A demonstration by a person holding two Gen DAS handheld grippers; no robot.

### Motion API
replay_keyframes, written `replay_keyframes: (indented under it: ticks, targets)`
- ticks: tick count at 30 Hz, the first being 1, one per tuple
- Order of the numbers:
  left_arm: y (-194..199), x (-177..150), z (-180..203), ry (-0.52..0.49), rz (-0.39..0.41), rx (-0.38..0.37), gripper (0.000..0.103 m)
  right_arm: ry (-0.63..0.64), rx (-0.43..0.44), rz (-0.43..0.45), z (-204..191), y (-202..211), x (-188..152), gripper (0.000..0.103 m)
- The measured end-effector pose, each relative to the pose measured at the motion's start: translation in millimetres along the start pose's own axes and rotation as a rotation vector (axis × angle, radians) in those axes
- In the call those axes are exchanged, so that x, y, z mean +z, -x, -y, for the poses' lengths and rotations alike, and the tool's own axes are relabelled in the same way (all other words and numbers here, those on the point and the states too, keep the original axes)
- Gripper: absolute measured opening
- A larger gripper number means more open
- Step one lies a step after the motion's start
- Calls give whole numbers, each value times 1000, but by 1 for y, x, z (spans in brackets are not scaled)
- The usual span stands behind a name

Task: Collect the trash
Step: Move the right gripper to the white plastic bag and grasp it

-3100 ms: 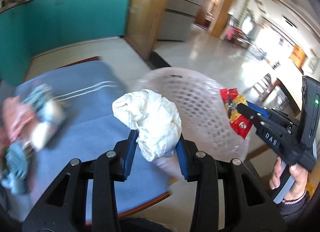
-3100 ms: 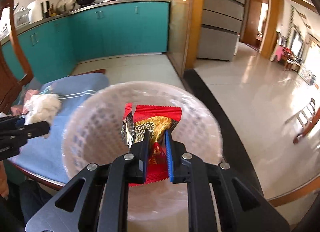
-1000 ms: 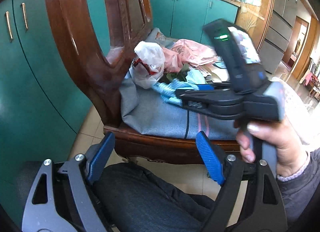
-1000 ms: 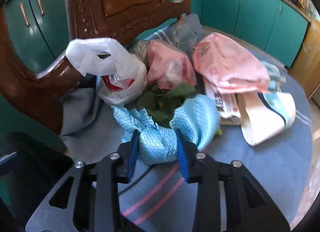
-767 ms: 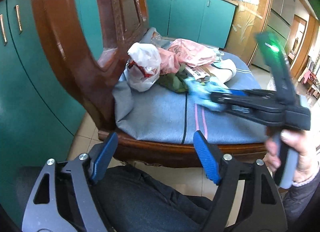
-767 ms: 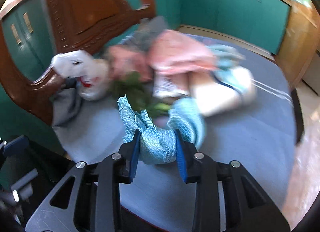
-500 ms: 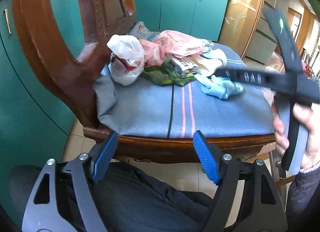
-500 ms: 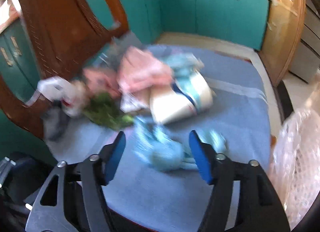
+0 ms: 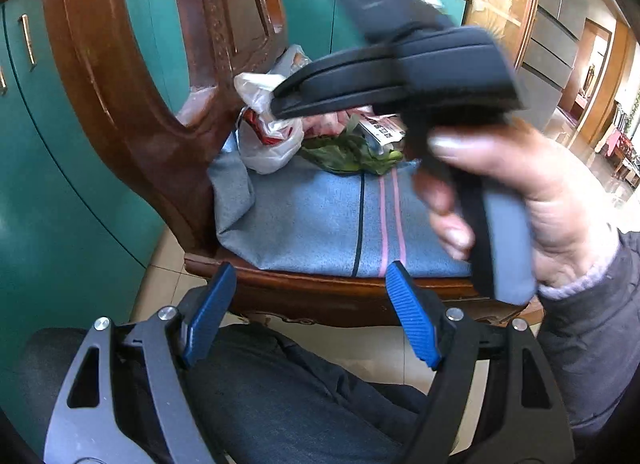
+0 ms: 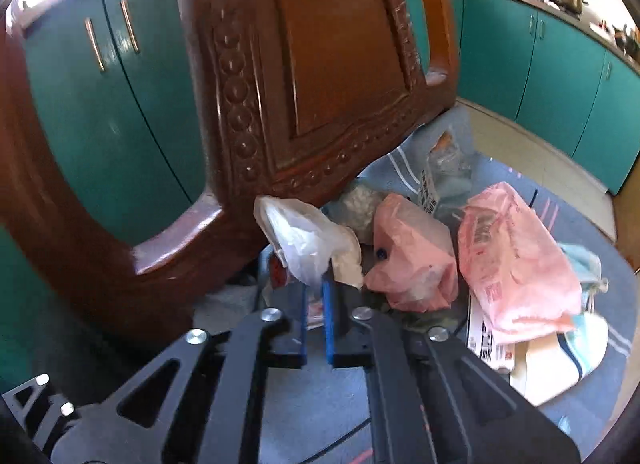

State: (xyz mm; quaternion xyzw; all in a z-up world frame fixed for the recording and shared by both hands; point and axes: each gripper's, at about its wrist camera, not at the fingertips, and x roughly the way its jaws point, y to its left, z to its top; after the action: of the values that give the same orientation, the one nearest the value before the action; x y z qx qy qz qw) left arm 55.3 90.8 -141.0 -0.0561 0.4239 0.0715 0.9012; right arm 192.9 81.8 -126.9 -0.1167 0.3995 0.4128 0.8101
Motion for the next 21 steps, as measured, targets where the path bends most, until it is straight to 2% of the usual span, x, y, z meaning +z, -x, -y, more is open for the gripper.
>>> replay_keyframes:
  ticks: [5, 8, 9, 14, 17, 21]
  targets:
    - [-10, 0, 5, -4, -24, -17, 78, -97, -4, 109, 30, 65, -14, 5]
    - [-15, 1, 8, -14, -29, -23, 78, -150, -59, 168, 54, 108, -31, 5]
    - [-17, 0, 10, -20, -31, -23, 78, -175, -112, 181, 67, 125, -41, 5]
    - [-28, 12, 19, -30, -38, -54, 78, -292, -303, 160, 111, 160, -85, 5]
    - [-35, 24, 27, -24, -33, -72, 78, -358, -332, 125, 131, 155, -103, 5]
    - [-45, 42, 34, -9, -40, -81, 78, -380, -341, 106, 133, 159, -122, 5]
